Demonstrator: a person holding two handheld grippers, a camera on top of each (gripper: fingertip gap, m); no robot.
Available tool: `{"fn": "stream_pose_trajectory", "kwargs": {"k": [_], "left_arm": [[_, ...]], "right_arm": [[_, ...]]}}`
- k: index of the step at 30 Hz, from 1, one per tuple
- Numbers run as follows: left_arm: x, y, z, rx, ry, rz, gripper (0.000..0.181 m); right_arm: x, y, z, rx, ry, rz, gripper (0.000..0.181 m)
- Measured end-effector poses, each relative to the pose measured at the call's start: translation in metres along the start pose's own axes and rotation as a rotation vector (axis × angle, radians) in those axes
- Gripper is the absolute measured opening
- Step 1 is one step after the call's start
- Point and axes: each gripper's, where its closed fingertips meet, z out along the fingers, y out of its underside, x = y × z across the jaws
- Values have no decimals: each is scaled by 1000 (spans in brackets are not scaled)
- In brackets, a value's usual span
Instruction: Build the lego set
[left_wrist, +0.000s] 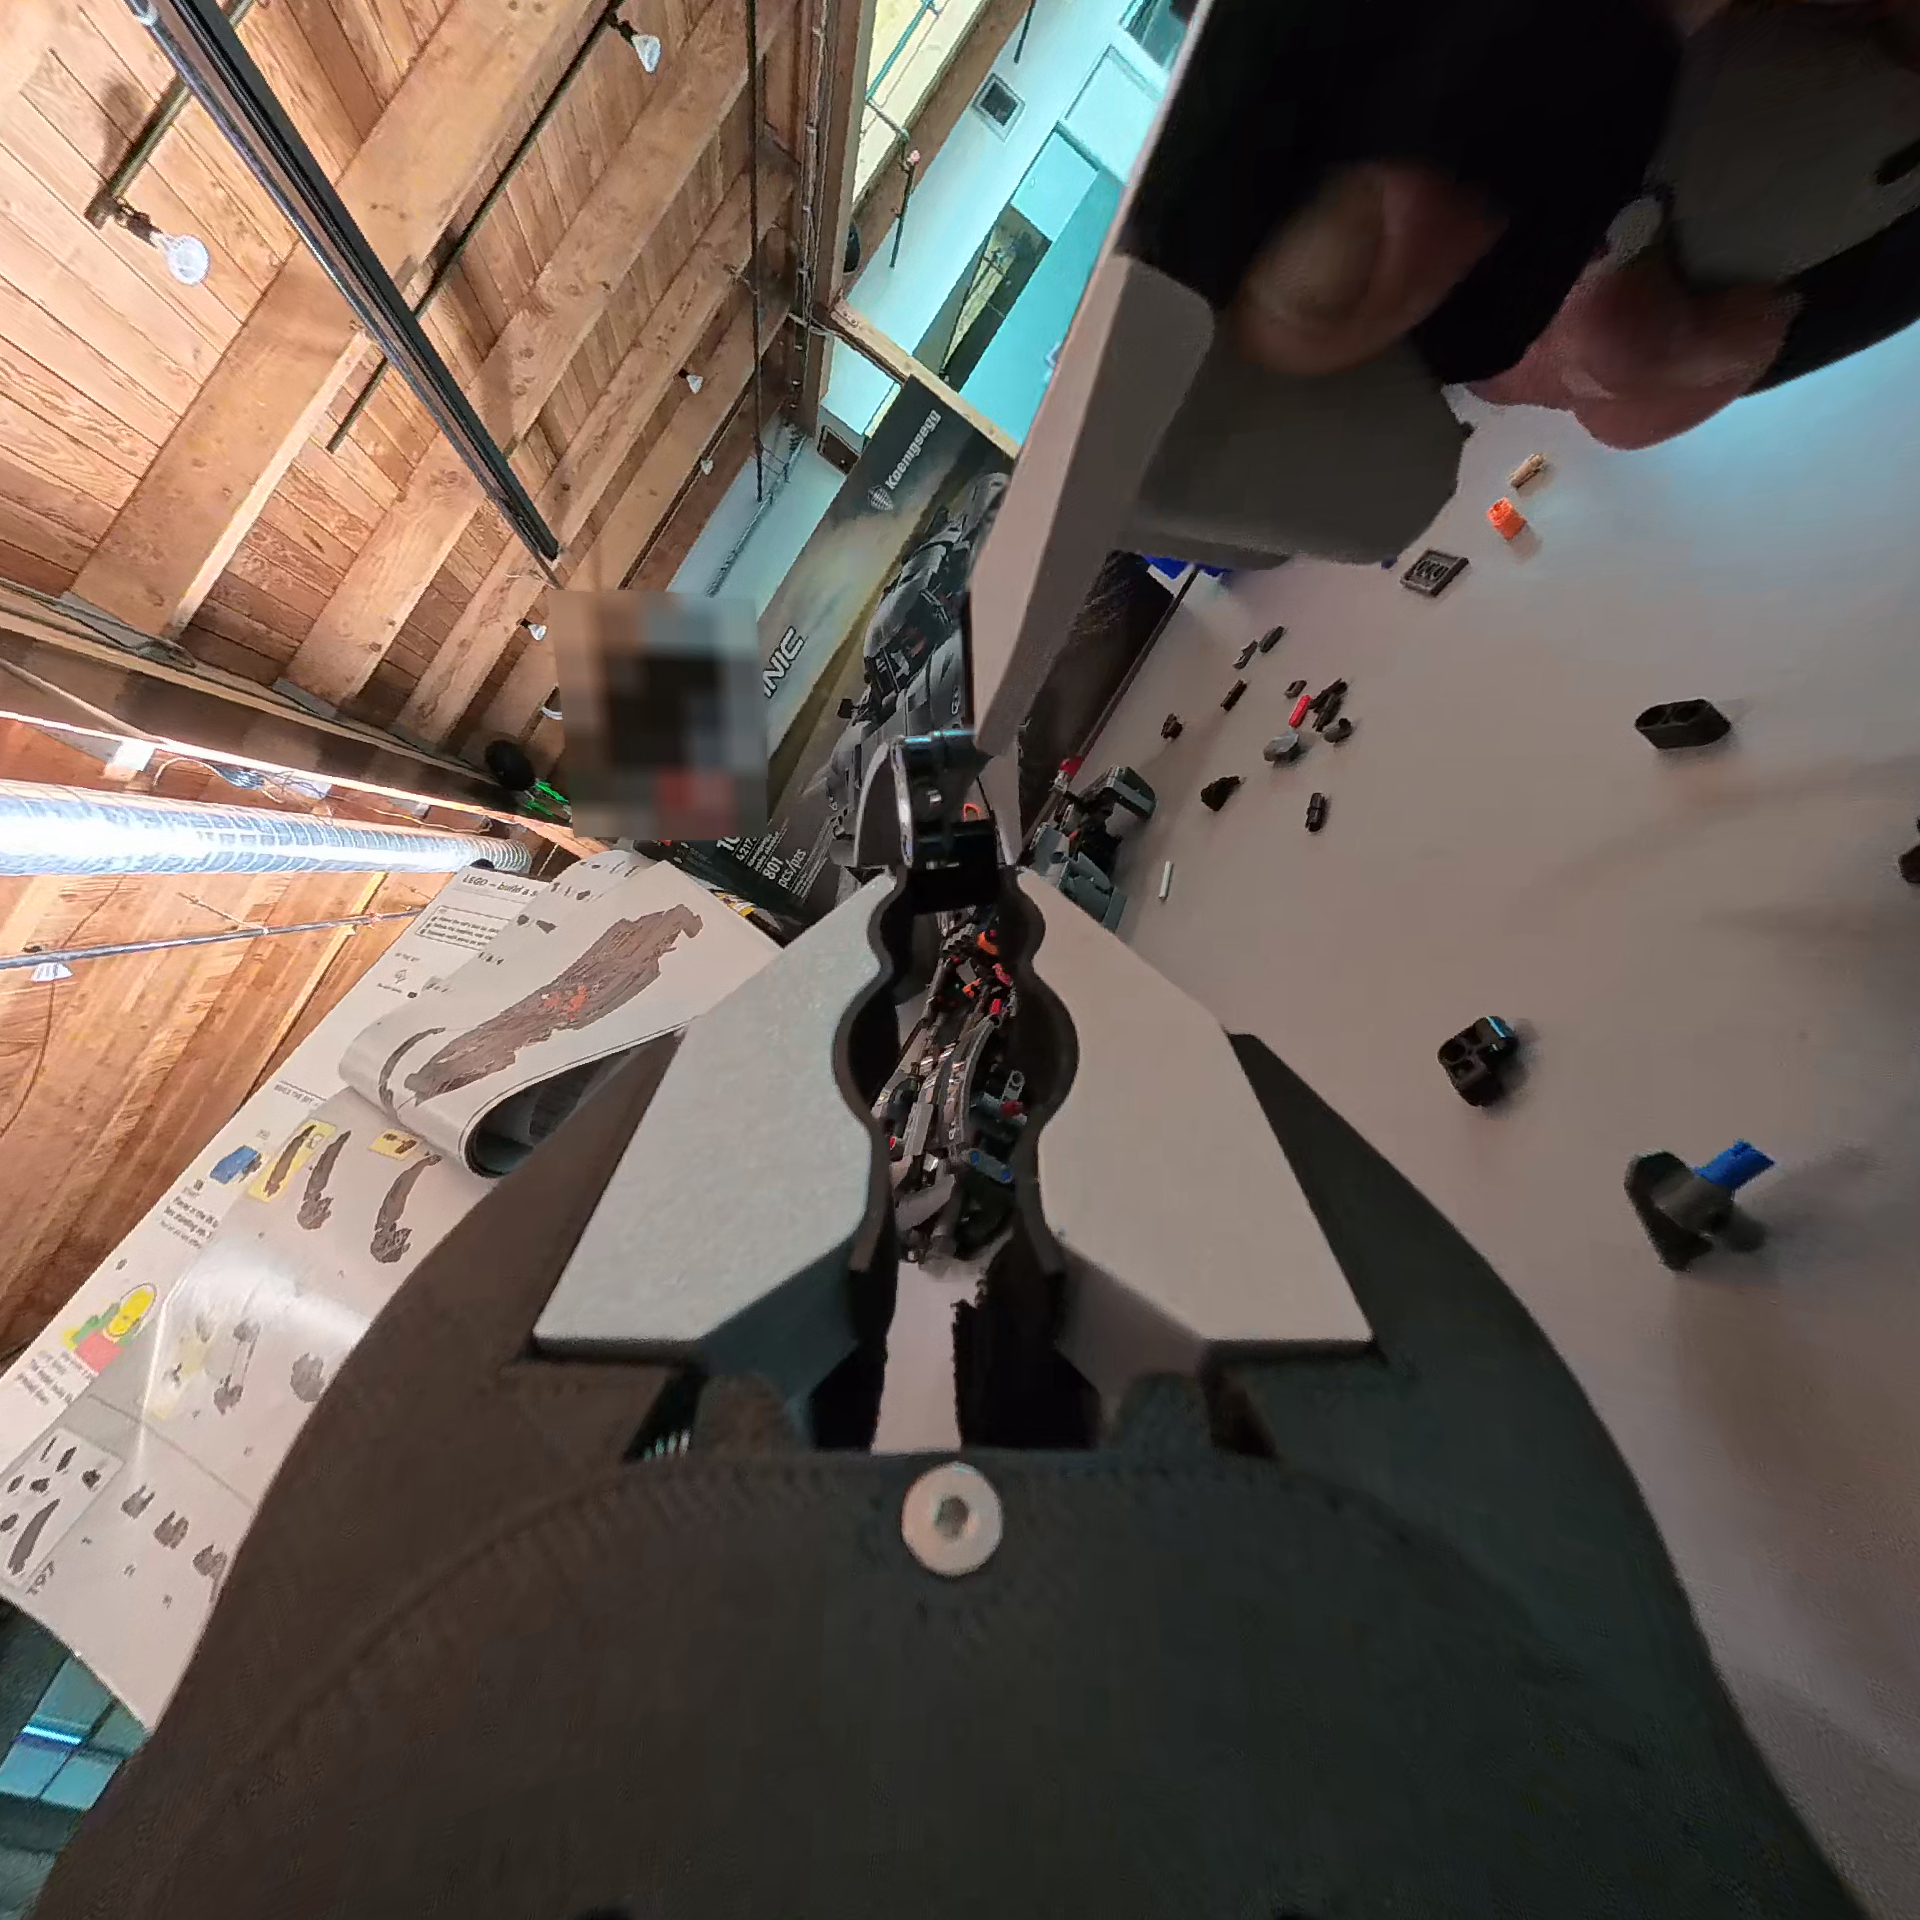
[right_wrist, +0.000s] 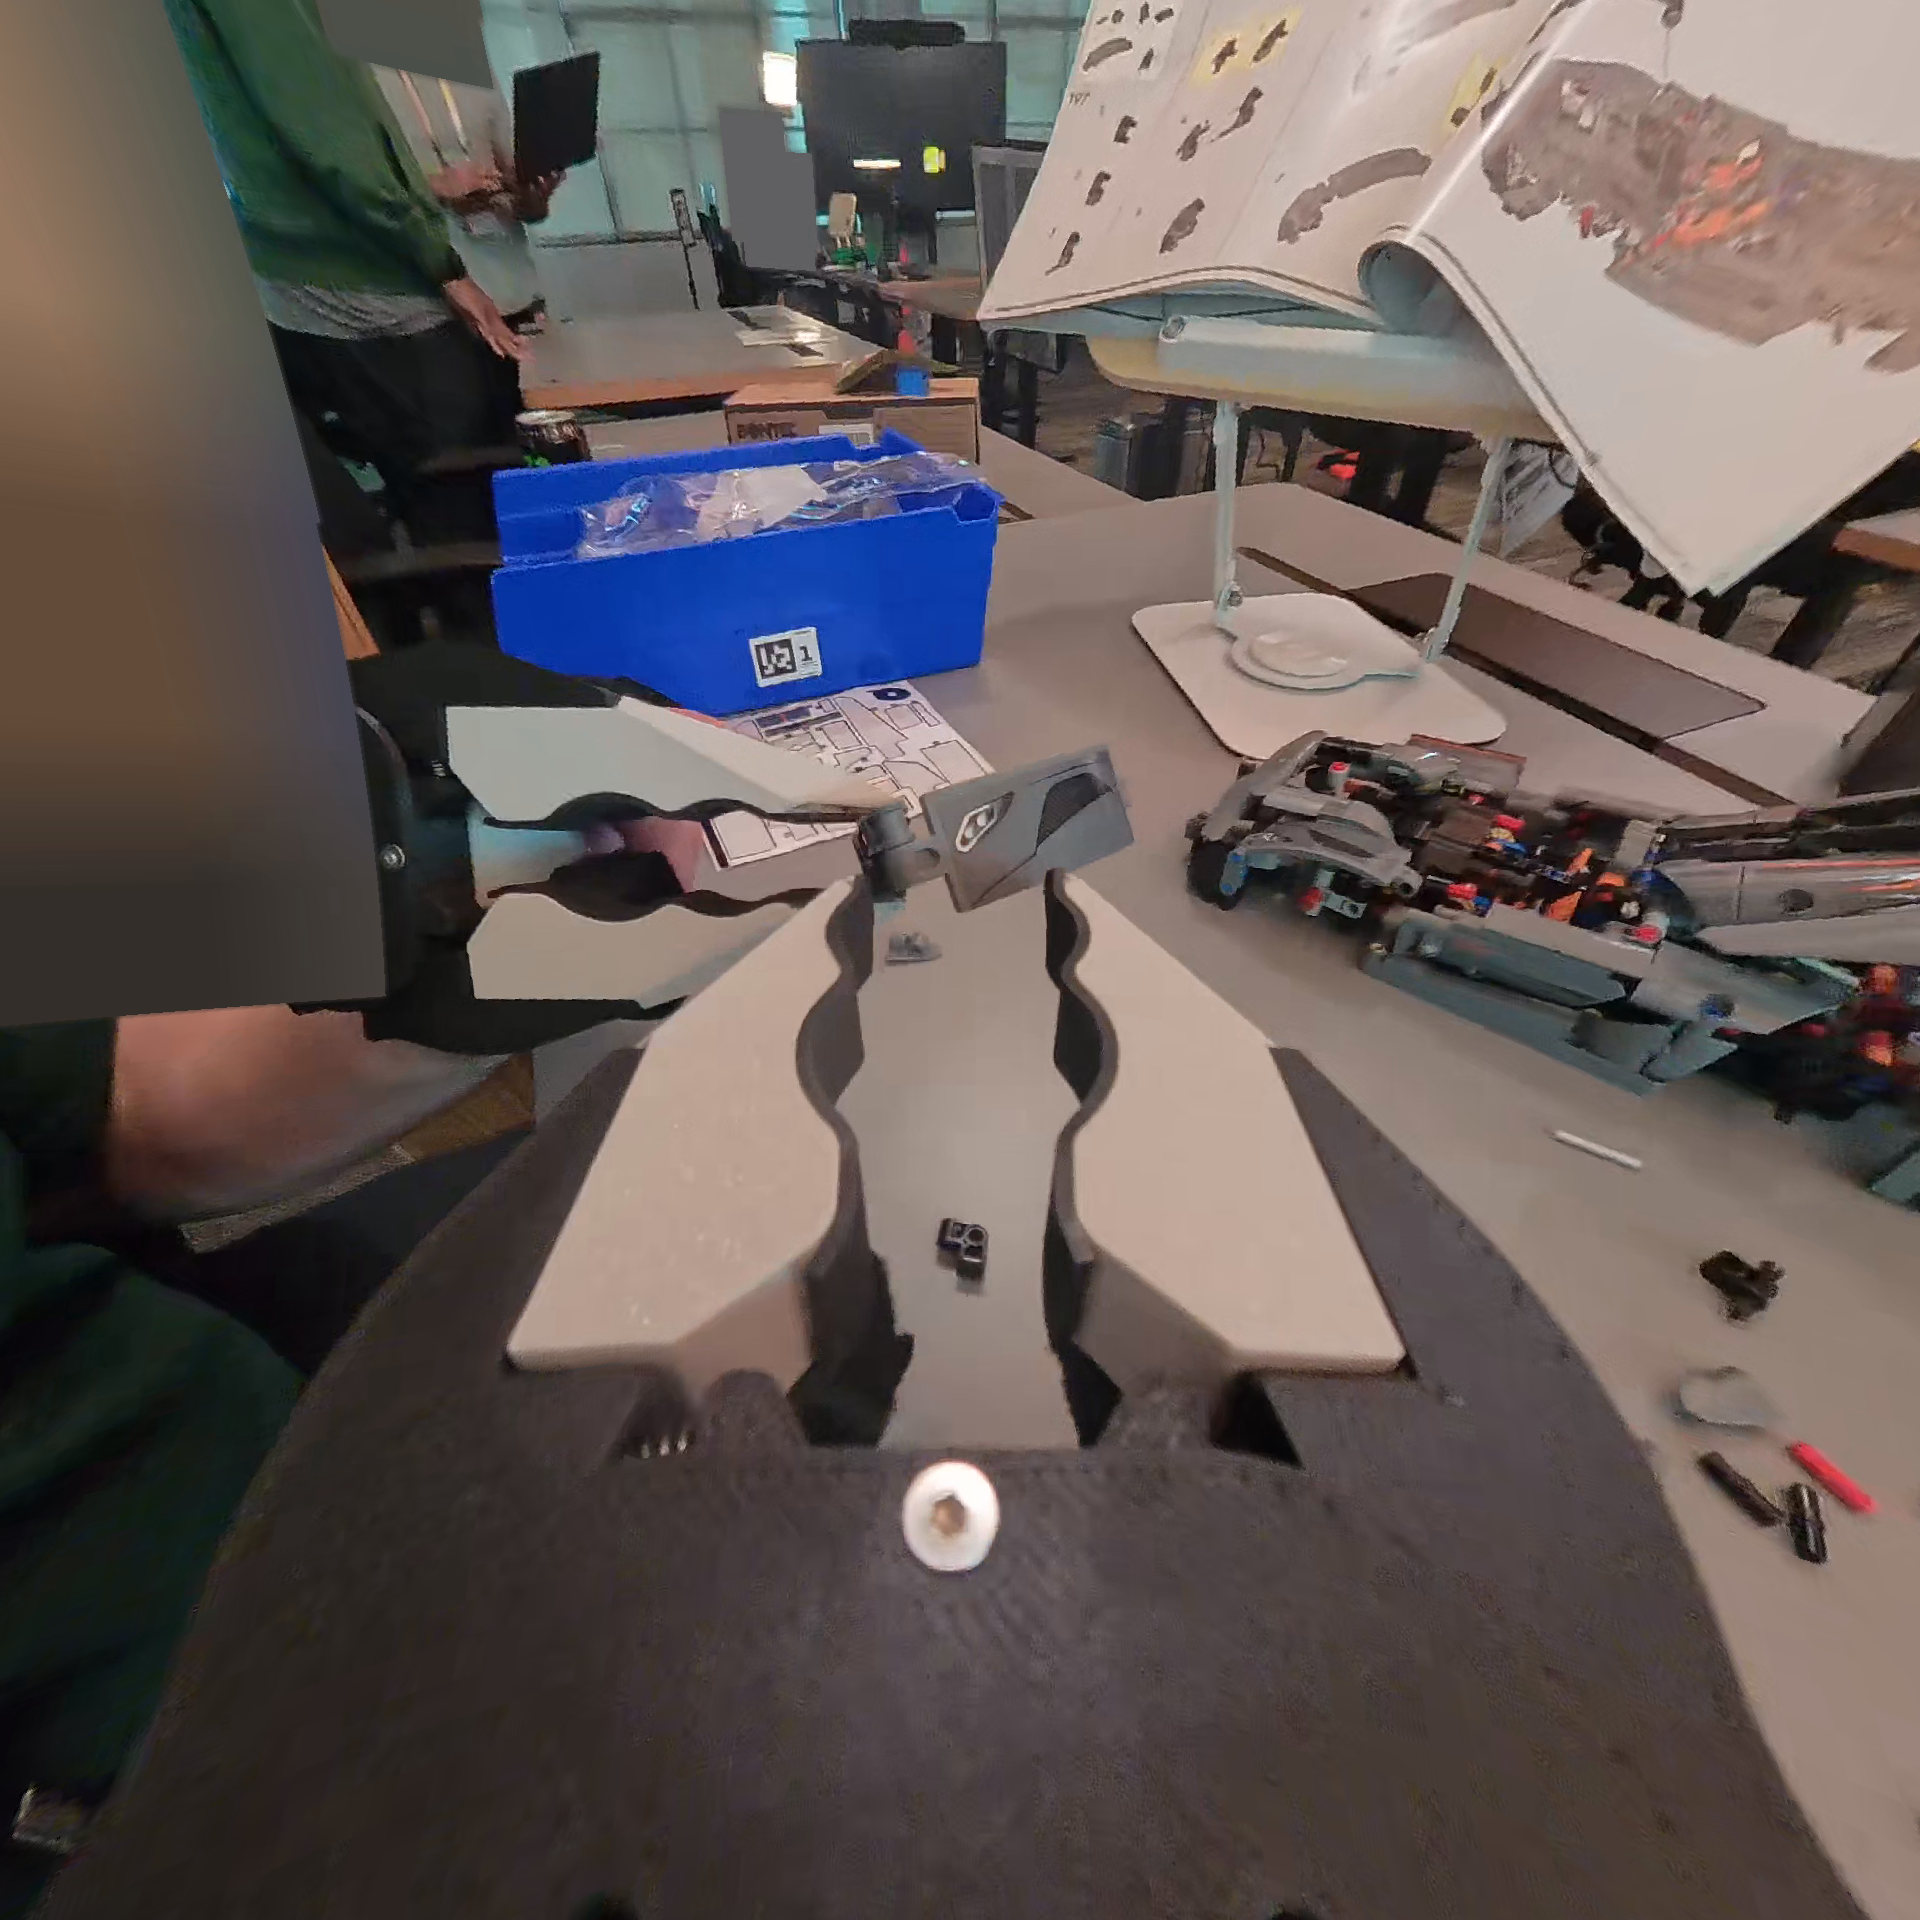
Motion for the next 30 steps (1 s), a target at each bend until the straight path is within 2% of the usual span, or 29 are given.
{"fn": "stream_pose_trajectory", "kwargs": {"k": [23, 30], "left_arm": [[5, -2, 1, 19, 18, 1, 13], [3, -5, 0, 51, 53, -83, 13]], "right_arm": [[4, 8, 8, -5, -24, 69, 22], [3, 7, 7, -8, -7, 34, 21]]}}
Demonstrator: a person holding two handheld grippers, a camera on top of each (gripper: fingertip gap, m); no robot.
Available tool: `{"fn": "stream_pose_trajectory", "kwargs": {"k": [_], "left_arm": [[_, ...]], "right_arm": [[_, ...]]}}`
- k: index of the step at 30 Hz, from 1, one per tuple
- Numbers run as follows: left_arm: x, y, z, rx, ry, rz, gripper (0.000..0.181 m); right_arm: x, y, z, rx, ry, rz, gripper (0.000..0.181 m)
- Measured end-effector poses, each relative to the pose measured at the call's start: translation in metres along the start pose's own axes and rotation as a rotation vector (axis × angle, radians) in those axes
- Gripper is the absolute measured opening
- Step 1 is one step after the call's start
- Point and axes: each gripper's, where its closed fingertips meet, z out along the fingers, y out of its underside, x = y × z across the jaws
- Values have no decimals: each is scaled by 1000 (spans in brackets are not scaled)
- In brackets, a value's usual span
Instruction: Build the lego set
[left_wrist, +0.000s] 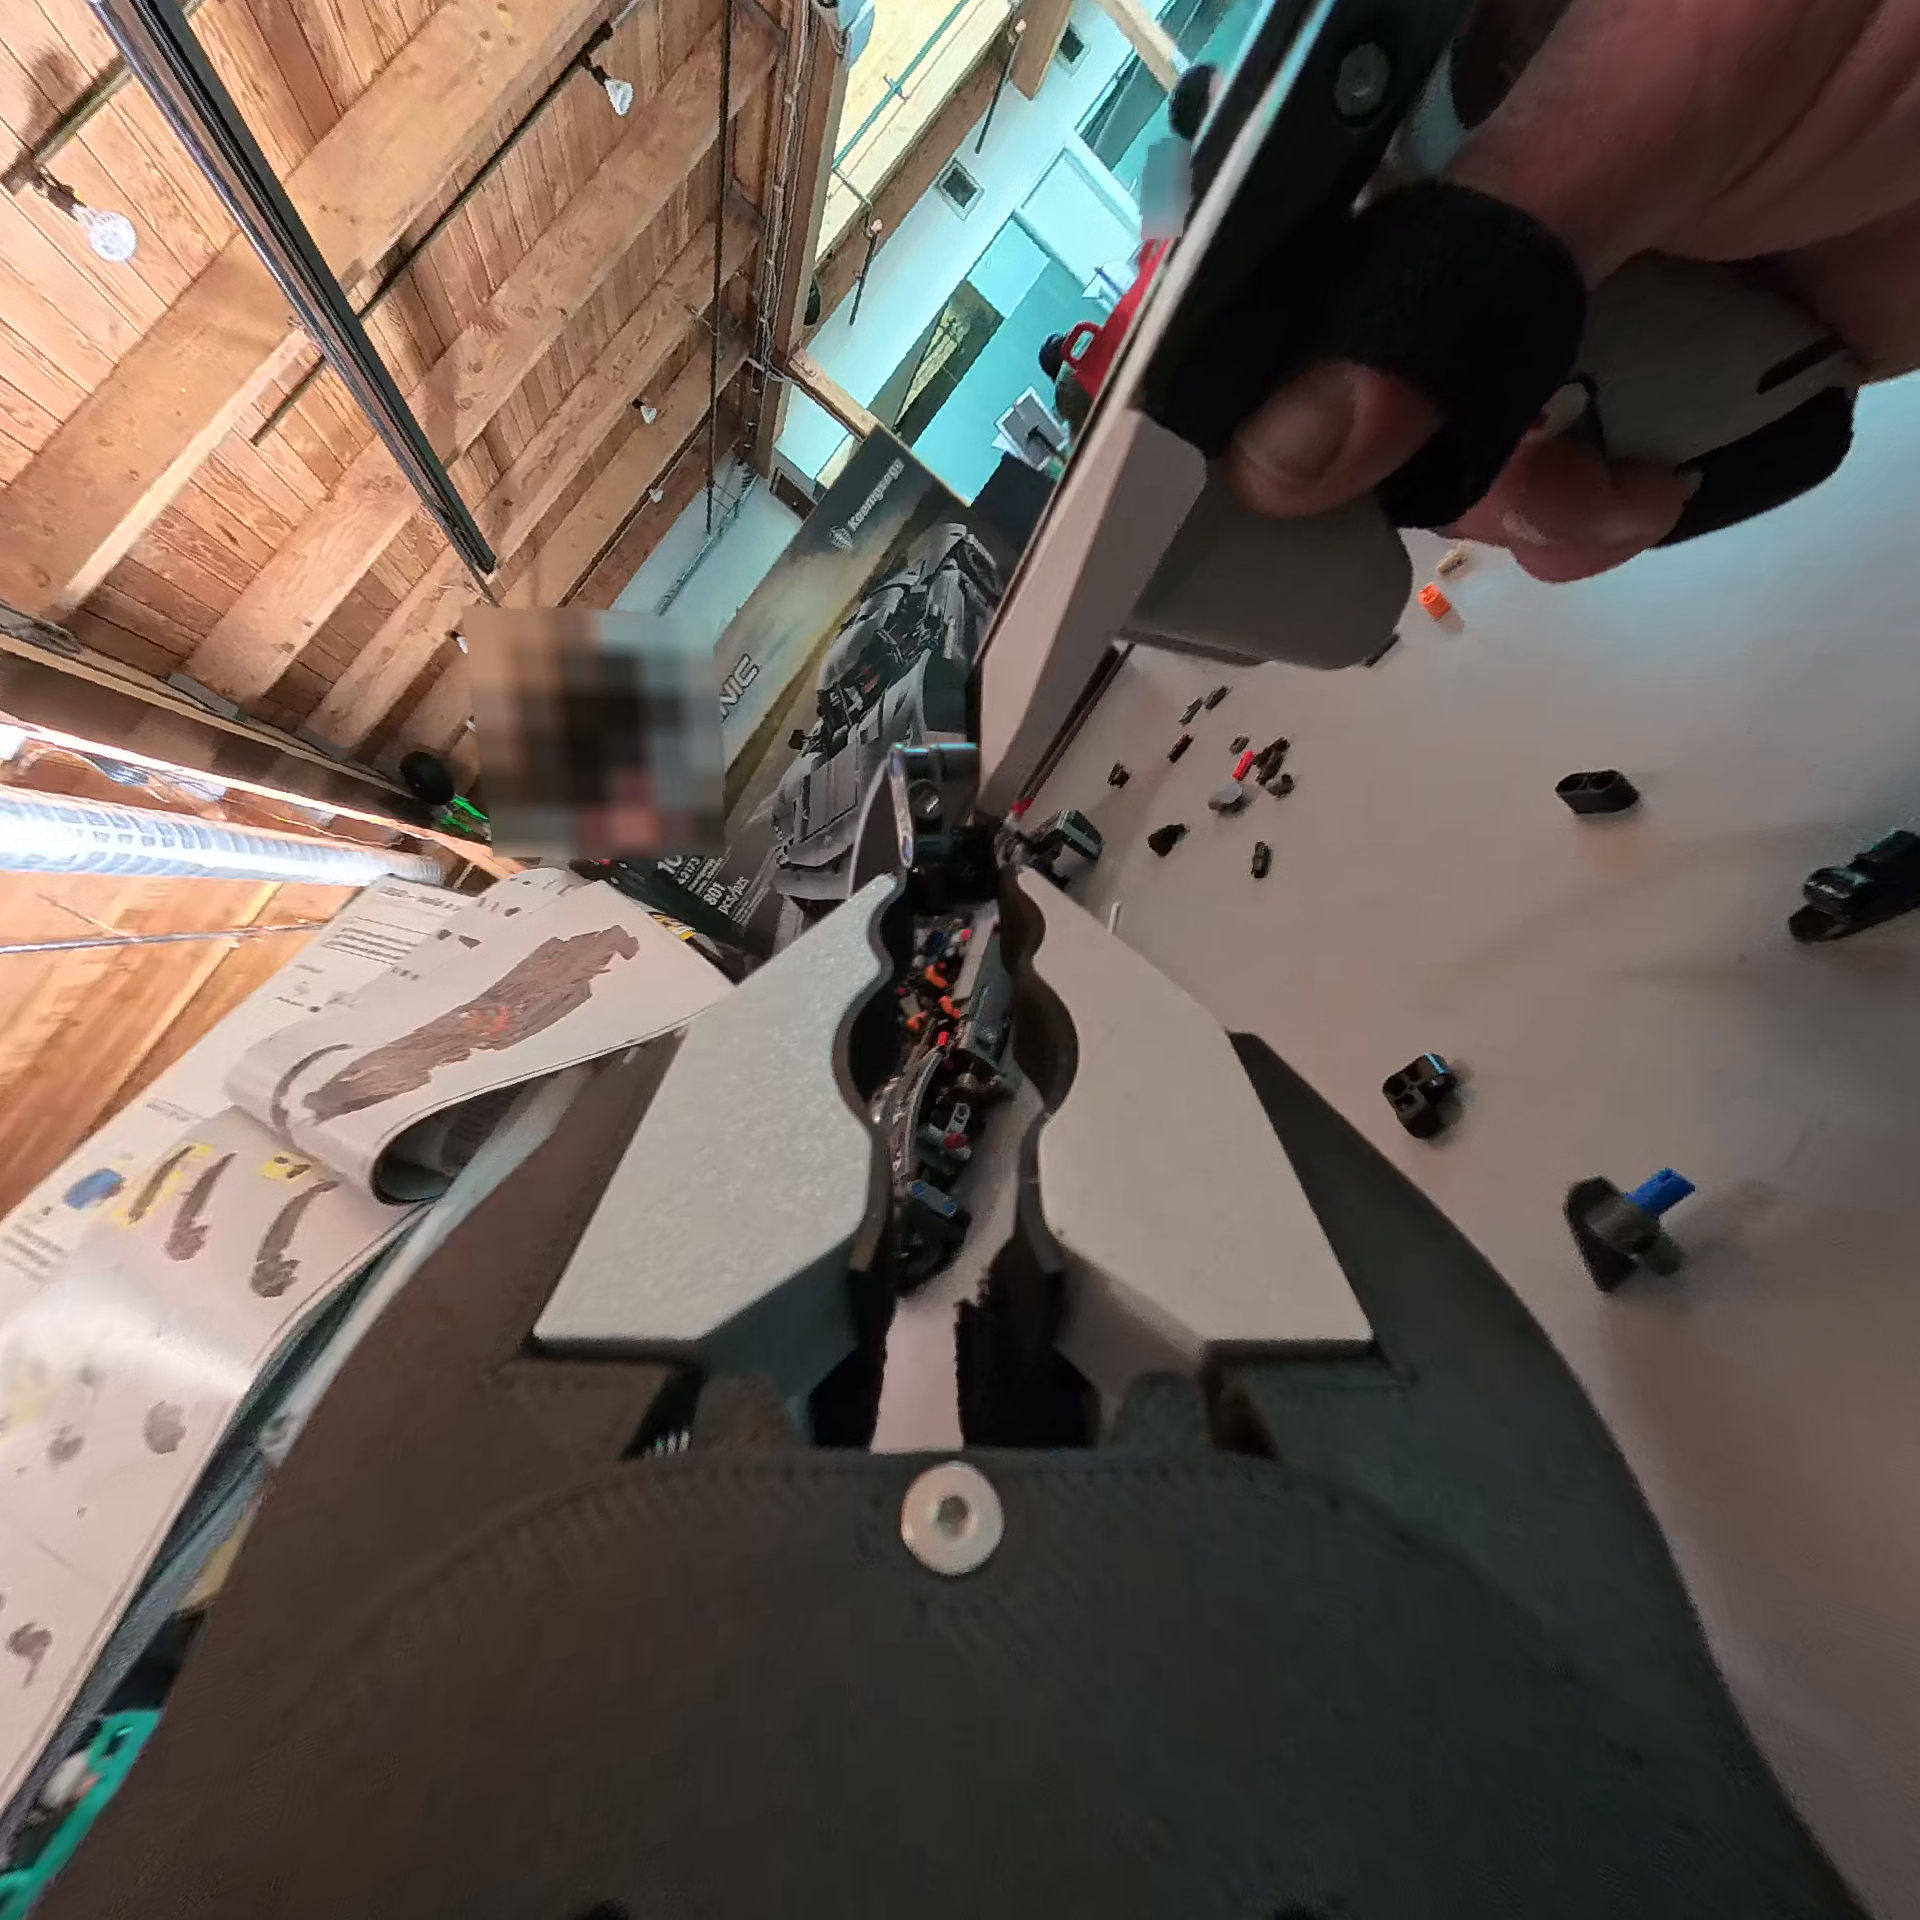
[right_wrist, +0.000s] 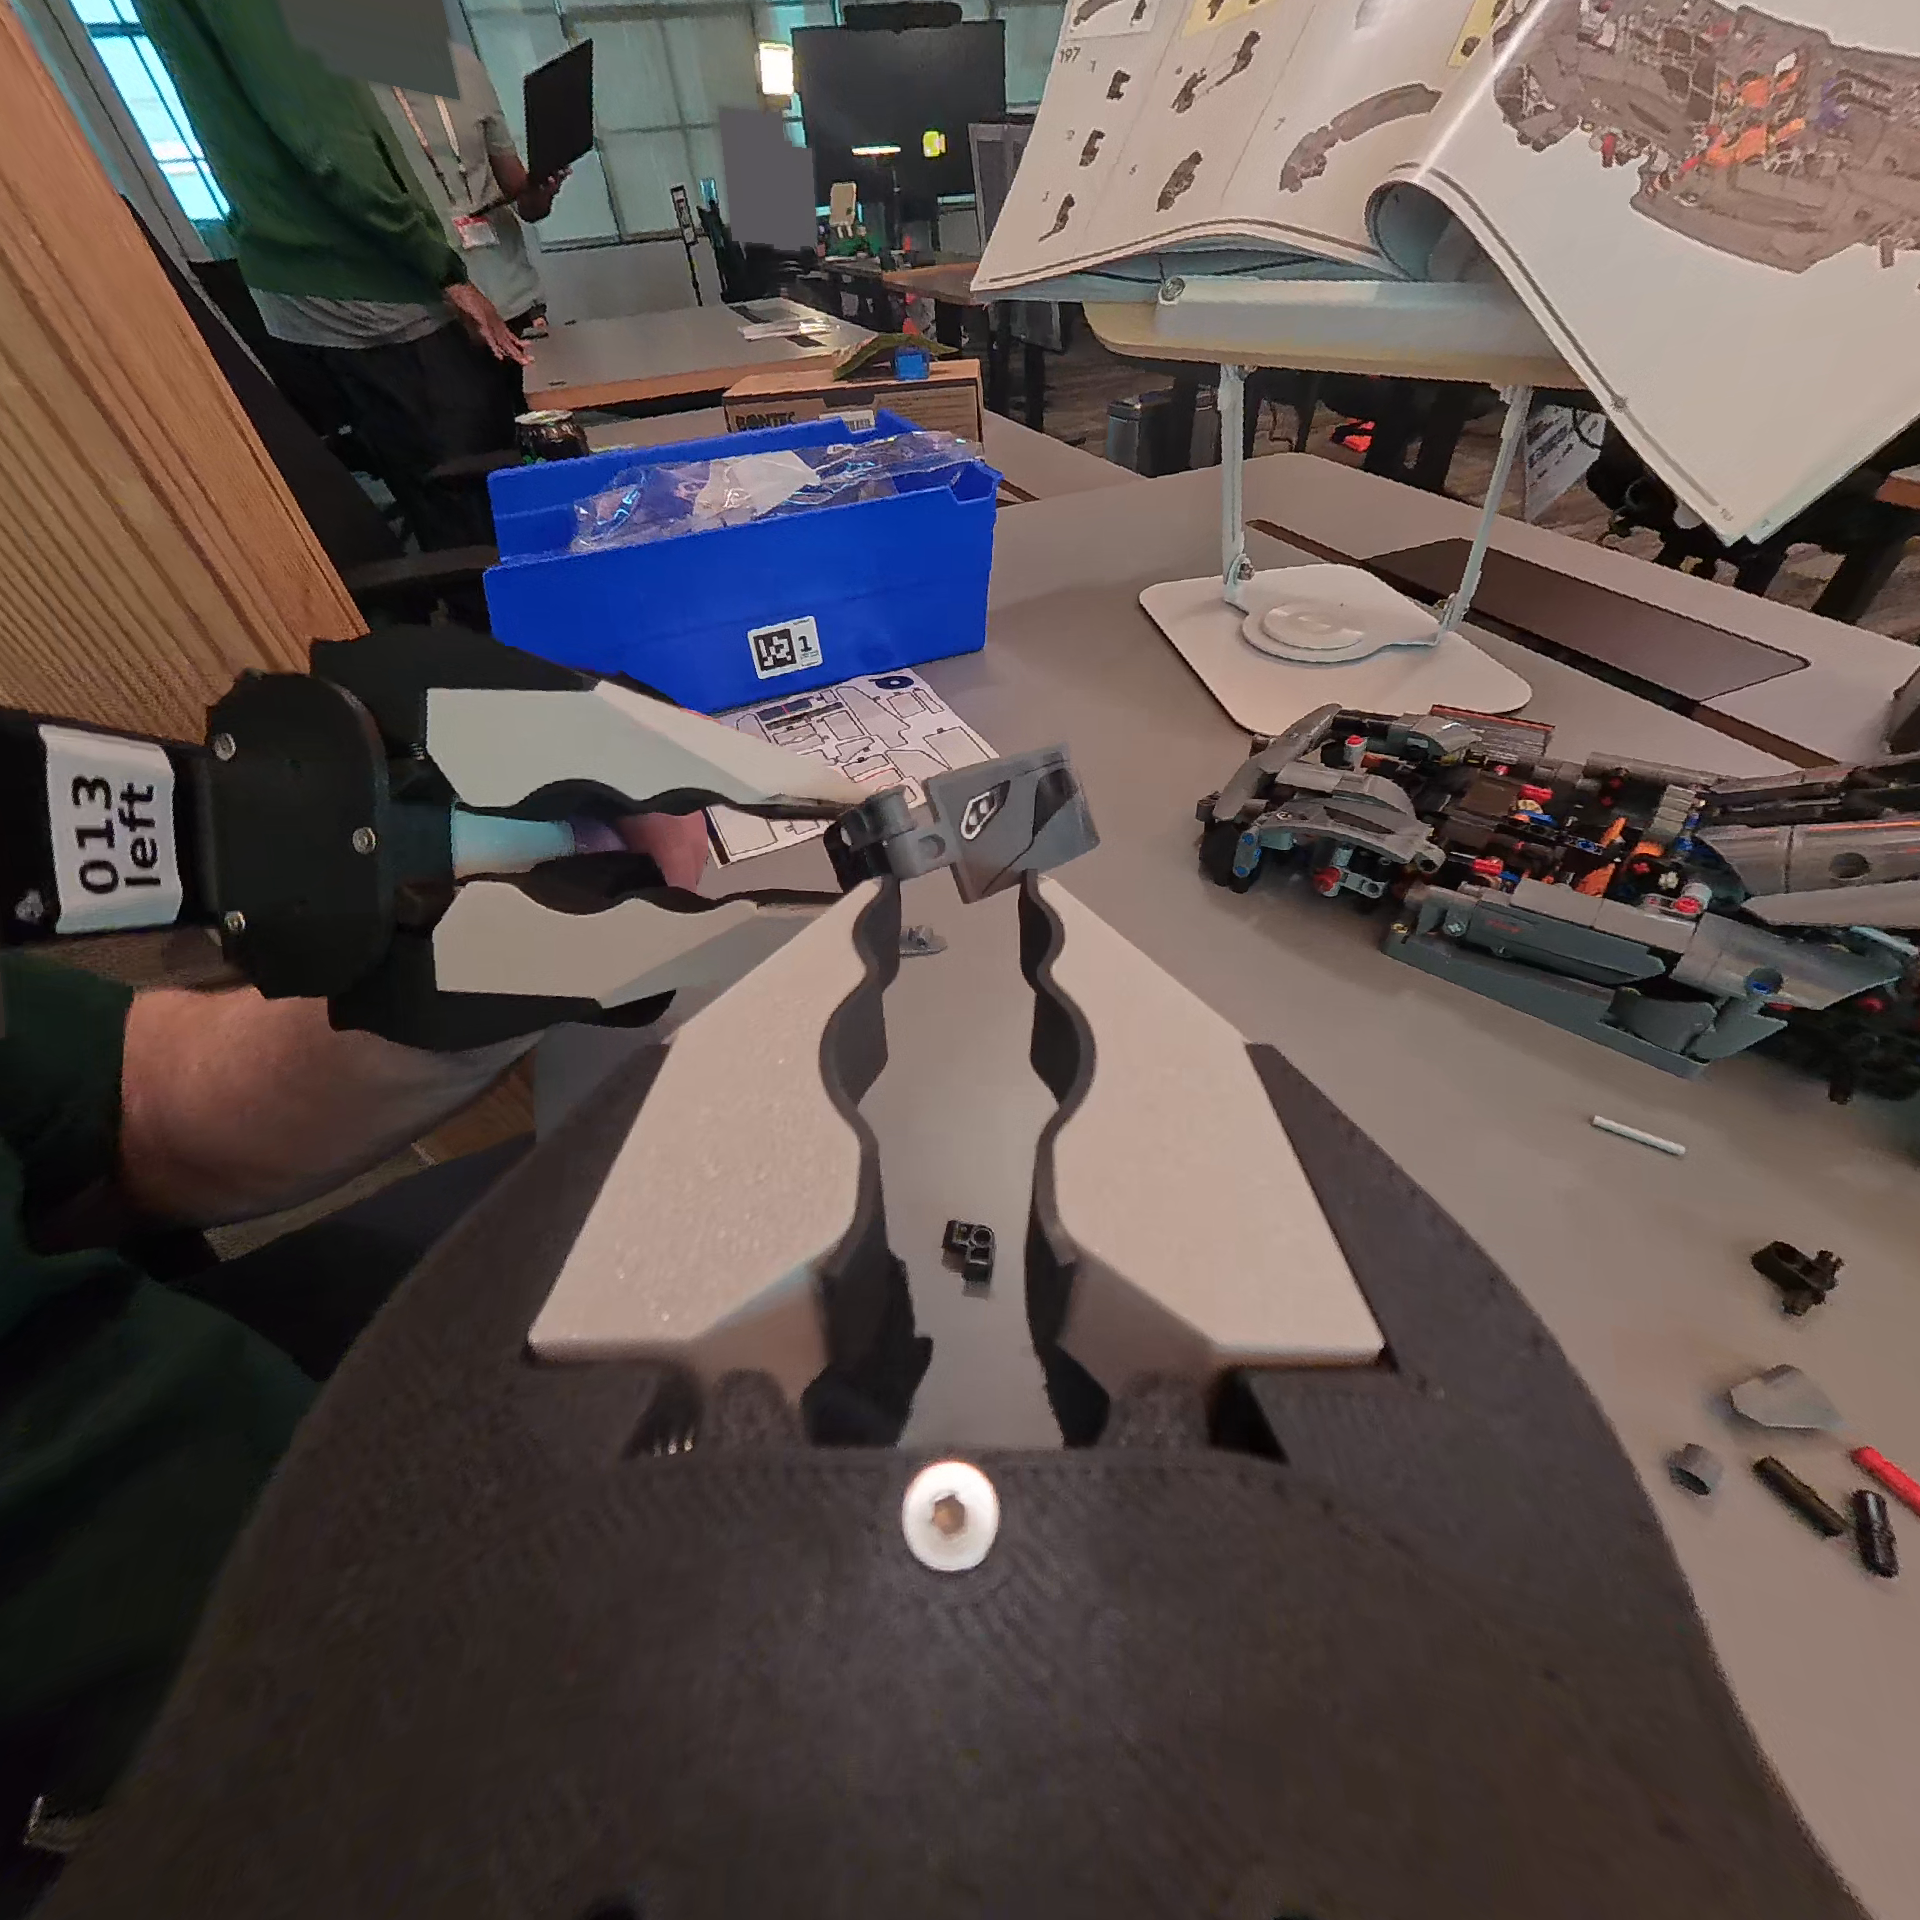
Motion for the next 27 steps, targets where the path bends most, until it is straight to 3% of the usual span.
{"fn": "stream_pose_trajectory", "kwargs": {"k": [5, 8, 17, 20, 23, 27], "left_arm": [[-5, -5, -3, 42, 27, -90, 13], [-5, -9, -3, 71, 47, -145, 12], [-4, -24, -8, 173, 137, -317, 13], [-5, -27, -11, 205, 159, -374, 13], [-4, -28, -13, 215, 163, -385, 13], [-4, -29, -14, 205, 127, -328, 13]], "right_arm": [[-2, -8, -6, 15, 26, -59, 14], [3, -5, -8, -12, 78, -125, 19], [10, -3, -3, -79, 310, -582, 29], [4, -10, 1, -47, 325, -665, 23], [6, -15, 2, -33, 353, -714, 5], [5, -18, 3, -19, 366, -762, 3]]}}
